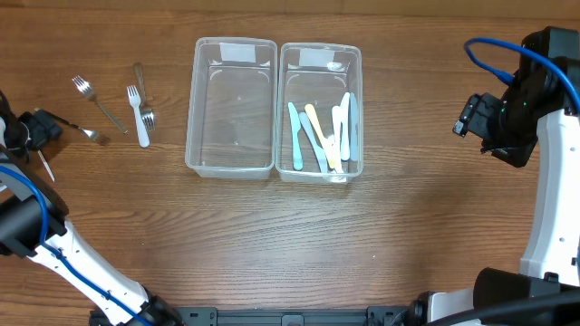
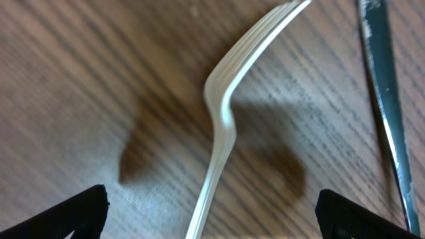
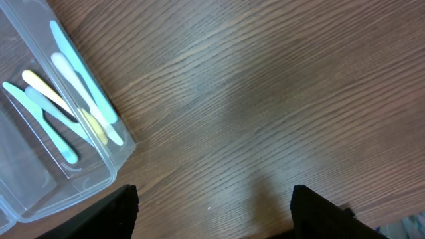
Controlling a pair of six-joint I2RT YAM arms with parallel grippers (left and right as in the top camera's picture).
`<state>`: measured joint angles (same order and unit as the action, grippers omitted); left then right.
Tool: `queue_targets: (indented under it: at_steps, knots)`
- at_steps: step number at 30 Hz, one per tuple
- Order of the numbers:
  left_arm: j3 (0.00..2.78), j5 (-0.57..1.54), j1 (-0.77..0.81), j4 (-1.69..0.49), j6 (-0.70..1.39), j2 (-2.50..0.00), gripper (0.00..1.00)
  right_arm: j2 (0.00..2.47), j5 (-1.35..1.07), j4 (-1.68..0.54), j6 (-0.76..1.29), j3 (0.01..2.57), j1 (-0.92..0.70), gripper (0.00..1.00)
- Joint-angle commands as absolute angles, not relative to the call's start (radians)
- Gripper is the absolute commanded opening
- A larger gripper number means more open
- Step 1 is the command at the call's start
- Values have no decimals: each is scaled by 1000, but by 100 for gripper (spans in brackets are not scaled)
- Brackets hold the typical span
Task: Pack container
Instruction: 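Lower left gripper onto the white plastic fork and close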
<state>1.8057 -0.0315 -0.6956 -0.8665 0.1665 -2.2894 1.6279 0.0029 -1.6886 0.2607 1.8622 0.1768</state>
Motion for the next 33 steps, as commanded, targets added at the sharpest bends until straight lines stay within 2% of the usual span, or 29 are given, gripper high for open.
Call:
queue_targets:
  at_steps: [1, 7, 9, 15, 16, 18, 21, 30, 33]
  knots:
    - [1793, 47, -693, -852, 67, -2335, 100, 1618, -2, -1689, 258, 1864, 177, 76]
    - [1793, 61, -693, -856, 67, -2368, 99, 1618, -2, -1689, 258, 1864, 177, 76]
    - [1790, 60, -693, -859, 67, -2371, 93, 1618, -2, -1690, 258, 1864, 177, 76]
    - [1790, 60, -693, -872, 67, -2373, 45, 1618, -2, -1690, 258, 1864, 177, 76]
    - [1790, 60, -693, -877, 67, -2373, 38, 1618, -2, -1689, 258, 1864, 177, 76]
    - [1790, 60, -693, -886, 67, -2373, 30, 1618, -2, -1689, 258, 1864, 177, 76]
    - [1790, 60, -693, -892, 67, -2373, 23, 1618, -2, -1689, 258, 1864, 177, 76]
    - [1790, 60, -693, -908, 67, -2373, 15, 1618, -2, -1689, 258, 1864, 177, 76]
    - [1790, 60, -693, -913, 67, -2373, 7, 1618, -2, -1689, 258, 1864, 177, 76]
